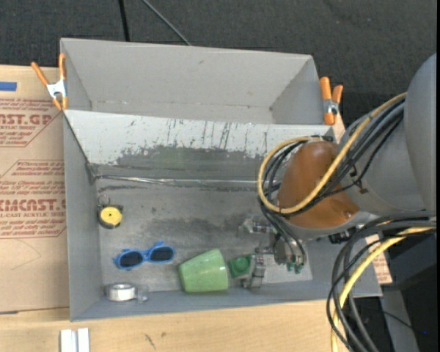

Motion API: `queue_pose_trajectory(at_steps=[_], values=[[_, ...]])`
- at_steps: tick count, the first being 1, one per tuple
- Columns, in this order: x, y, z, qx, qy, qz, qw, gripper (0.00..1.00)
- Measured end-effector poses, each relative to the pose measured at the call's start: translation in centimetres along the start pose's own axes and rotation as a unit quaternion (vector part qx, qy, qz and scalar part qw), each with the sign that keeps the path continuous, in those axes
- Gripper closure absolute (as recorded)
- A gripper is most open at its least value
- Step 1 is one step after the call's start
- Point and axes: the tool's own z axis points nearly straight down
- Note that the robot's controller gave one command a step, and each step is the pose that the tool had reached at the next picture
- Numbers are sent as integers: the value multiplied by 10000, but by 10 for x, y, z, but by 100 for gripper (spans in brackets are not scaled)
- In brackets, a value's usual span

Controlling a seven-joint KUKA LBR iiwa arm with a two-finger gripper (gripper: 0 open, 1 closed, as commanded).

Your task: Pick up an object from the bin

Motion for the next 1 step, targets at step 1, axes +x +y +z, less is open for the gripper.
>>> queue_pose_trajectory(at_steps=[1], values=[[0,0,0,-1,-7,-1,10000,0]])
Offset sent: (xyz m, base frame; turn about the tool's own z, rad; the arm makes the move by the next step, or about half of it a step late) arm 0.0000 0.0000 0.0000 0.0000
